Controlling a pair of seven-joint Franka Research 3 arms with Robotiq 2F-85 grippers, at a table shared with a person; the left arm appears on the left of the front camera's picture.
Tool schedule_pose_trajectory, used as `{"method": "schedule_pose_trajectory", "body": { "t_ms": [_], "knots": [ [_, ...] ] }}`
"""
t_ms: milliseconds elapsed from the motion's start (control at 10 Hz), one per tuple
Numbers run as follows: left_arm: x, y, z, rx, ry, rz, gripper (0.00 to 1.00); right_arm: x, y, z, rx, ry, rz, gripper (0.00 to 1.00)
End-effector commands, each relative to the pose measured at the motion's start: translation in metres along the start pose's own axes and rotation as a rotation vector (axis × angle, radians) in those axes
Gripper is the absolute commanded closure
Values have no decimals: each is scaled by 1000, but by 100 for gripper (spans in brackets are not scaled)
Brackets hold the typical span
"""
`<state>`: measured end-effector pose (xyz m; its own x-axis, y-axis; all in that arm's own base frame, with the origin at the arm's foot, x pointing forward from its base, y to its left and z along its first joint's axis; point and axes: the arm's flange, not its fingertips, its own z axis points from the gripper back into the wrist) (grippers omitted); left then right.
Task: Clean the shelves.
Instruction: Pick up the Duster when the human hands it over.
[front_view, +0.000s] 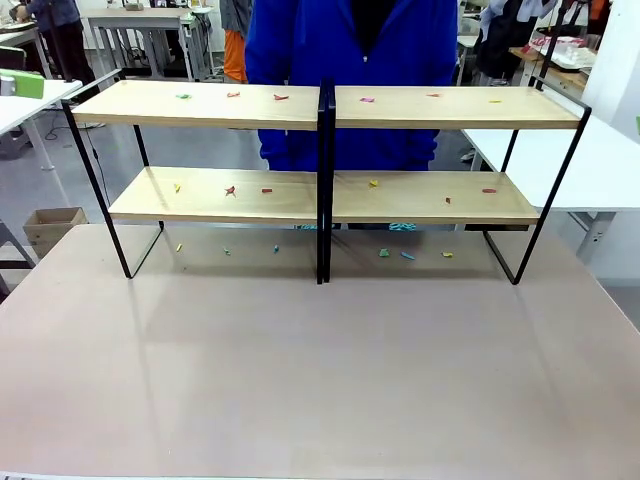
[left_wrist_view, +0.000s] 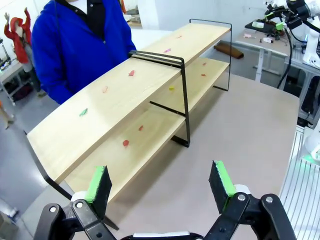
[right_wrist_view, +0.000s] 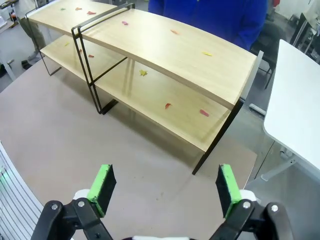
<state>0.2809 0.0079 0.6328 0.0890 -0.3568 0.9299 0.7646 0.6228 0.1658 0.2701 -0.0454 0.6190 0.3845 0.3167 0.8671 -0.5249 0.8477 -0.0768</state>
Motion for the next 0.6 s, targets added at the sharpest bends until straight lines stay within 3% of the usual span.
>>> {"method": "schedule_pose_trajectory", "body": {
  "t_ms": [0,500],
  "knots": [
    [-117,-96,-27,2,4,45,0,-72,40,-22,-10,-6,25,0],
    [-119,-96,-30,86,29,112,0,-71,32,-29,21,-1,40,0]
  ]
}}
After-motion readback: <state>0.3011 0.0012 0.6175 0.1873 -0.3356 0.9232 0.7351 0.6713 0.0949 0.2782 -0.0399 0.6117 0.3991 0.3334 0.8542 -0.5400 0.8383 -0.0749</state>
